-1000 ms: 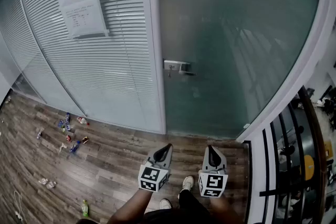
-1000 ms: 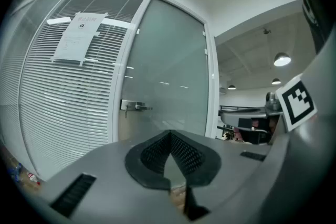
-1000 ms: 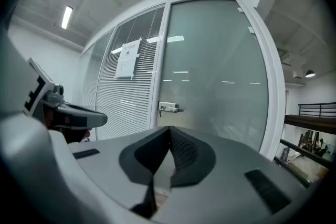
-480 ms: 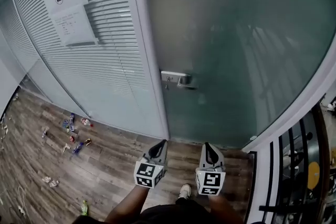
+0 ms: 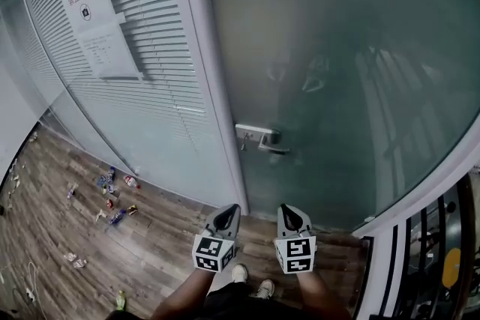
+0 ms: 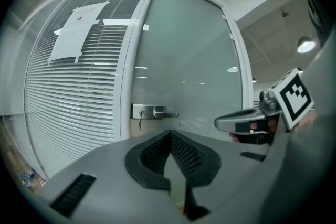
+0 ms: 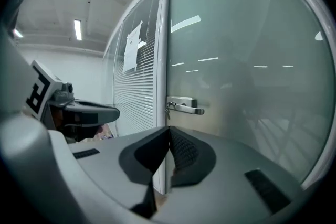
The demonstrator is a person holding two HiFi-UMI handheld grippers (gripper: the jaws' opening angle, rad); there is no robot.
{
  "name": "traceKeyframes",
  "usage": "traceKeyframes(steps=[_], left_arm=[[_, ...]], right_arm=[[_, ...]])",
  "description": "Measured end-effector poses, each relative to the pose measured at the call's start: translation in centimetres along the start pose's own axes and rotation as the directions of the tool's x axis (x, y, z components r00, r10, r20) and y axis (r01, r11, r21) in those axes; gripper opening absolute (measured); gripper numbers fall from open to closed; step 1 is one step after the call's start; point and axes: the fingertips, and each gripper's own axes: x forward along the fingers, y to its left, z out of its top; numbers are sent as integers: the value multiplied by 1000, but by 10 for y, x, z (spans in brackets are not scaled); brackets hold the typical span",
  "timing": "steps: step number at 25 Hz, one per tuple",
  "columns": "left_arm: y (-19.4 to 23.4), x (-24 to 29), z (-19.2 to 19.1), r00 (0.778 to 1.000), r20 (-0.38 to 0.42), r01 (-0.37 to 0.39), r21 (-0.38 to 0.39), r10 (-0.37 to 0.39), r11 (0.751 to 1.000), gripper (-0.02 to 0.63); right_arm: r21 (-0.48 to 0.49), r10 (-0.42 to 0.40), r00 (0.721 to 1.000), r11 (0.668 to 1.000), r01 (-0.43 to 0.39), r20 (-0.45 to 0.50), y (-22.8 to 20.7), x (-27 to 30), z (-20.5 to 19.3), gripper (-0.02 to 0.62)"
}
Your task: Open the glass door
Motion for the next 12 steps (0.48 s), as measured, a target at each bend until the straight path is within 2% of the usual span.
traceKeyframes(steps=[6,12], left_arm=[[28,45,3,1000,1,10,-17,-10,1000,-3],[55,98,2,998,23,50,11,-50,999,-3]], right_arm=[[-72,19,999,997,-22,-47,-11,58,21,17],[-138,39,995,989,-50,-87,-26,118,44,18]])
